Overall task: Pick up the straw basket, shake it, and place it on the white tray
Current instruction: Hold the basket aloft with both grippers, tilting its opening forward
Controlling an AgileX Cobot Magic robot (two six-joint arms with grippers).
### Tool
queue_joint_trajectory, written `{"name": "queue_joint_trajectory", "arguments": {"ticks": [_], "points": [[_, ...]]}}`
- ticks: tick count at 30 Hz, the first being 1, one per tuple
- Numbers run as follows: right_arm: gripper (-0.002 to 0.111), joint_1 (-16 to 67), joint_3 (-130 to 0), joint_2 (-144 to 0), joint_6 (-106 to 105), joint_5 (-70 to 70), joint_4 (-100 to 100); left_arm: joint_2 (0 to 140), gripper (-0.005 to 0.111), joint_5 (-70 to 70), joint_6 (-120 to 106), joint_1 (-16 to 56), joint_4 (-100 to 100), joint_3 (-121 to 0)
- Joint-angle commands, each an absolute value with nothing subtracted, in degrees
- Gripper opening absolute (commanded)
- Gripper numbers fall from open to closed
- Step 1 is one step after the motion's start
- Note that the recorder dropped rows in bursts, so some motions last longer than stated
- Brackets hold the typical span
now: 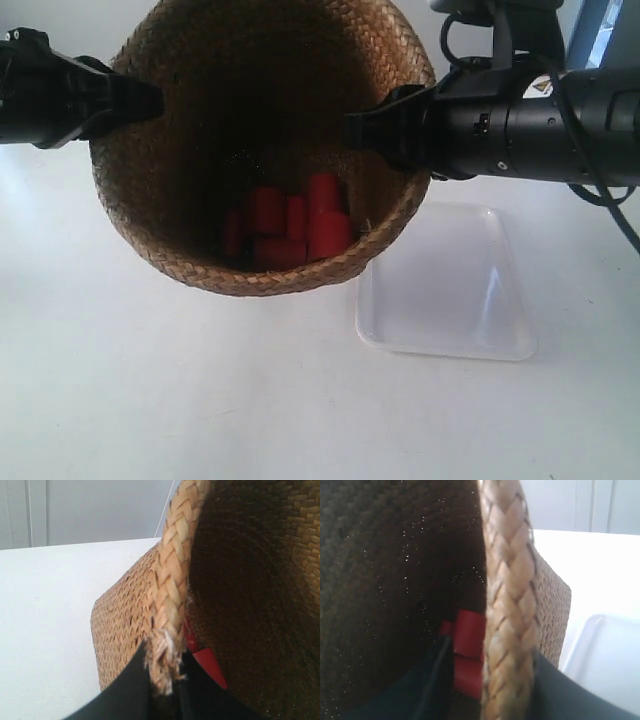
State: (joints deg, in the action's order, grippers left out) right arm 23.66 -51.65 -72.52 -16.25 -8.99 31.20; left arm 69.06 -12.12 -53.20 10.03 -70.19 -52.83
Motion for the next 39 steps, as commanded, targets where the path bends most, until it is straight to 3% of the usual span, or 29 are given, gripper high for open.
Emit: {"name": "queue_joint_trajectory", "arguments": {"ticks": [1,17,24,30,35,39], "points": [[0.0,24.0,-51.4,-72.0,-17.0,-7.2,31.0,68.5,0.0,-10.1,-54.2,10.5,-72.2,-53.1],[0.0,24.0,-51.3,-74.4,-17.8,-6.8,29.7,70.4,0.0,-11.5,-54.0,10.5,-69.4,-52.8],[0.0,24.0,-53.7,-61.9,-17.8,-9.6,29.3,64.0,0.0,-16.4,-53.9,10.5,-69.5,-57.3],[0.0,24.0,-47.4,-71.5,-16.2,-8.4,28.9,70.1,0.0,-15.9,-54.0,10.5,-70.0,-54.2],[0.0,24.4,-52.2,-63.1,-16.0,-10.2,29.1,64.1,0.0,-19.7,-53.5,10.5,-70.1,-57.9],[0.0,24.4,-48.2,-69.5,-16.0,-11.5,28.8,68.7,0.0,-18.8,-51.4,10.5,-68.3,-52.7]]}}
